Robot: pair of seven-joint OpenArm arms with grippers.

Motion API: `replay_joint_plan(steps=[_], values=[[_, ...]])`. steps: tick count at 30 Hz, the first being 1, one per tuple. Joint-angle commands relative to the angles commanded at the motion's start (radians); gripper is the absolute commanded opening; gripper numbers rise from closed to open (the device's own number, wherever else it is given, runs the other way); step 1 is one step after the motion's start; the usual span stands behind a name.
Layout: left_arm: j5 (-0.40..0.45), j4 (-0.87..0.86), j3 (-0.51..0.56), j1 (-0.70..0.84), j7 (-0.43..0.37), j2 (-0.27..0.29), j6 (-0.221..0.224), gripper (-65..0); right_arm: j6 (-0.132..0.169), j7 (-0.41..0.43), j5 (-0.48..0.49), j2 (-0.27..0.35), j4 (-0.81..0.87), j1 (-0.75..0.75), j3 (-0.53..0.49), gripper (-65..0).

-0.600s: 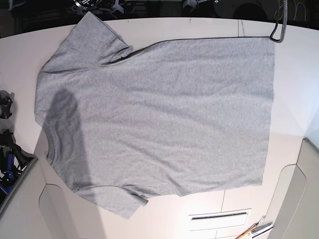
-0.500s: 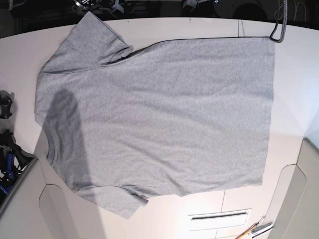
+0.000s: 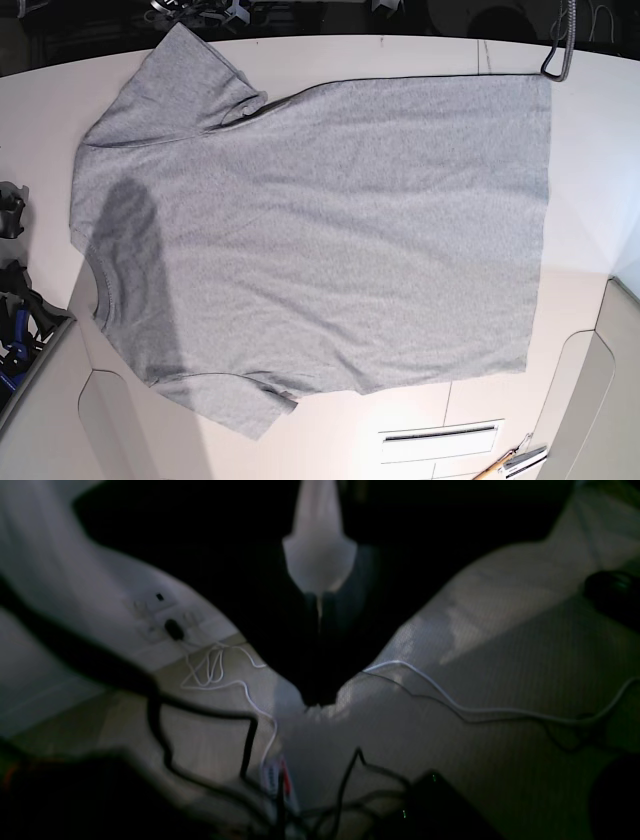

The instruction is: Fold the T-shirt properly

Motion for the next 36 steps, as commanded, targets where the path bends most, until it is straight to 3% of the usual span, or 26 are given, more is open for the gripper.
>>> replay_joint_plan(steps=[5,11,18,26,29,31,32,34,36], values=[[-0.005,0.042,-0.052,0.061,-0.052,-0.048,-0.079,-65.0,-0.001,0.000,0.000,0.056,0.127,-0.114,0.000,-65.0],[-0.004,0.285,-0.280,0.247,-0.050,-0.119,-0.126,-65.0,0.000,0.000,0.000,0.155,0.374,-0.293,0.000,-65.0],[-0.004,0.657,-0.490,0.502,-0.045,-0.155,-0.127,-65.0,0.000,0.000,0.113,0.297,0.654,-0.497,0.000,-65.0],[-0.004,1.033,-0.671,0.776,-0.034,-0.157,-0.127,-65.0,0.000,0.000,0.146,0.469,1.012,-0.706,0.049,-65.0],[-0.004,1.165,-0.747,0.834,0.016,-0.157,-0.154,-65.0,0.008,0.000,0.201,0.509,1.118,-0.774,0.126,-65.0],[-0.008,1.267,-0.818,0.863,0.090,-0.156,-0.201,-65.0,0.045,0.000,0.257,0.523,1.193,-0.819,0.208,-65.0],[-0.010,1.308,-0.847,0.869,0.148,-0.156,-0.209,-65.0,0.068,0.000,0.285,0.523,1.220,-0.835,0.246,-65.0],[-0.056,1.410,-0.912,0.872,0.336,-0.156,-0.216,-65.0,0.145,0.000,0.369,0.523,1.277,-0.869,0.335,-65.0],[-0.124,1.497,-0.977,0.872,0.463,-0.157,-0.217,-65.0,0.162,0.000,0.454,0.523,1.318,-0.895,0.409,-65.0]])
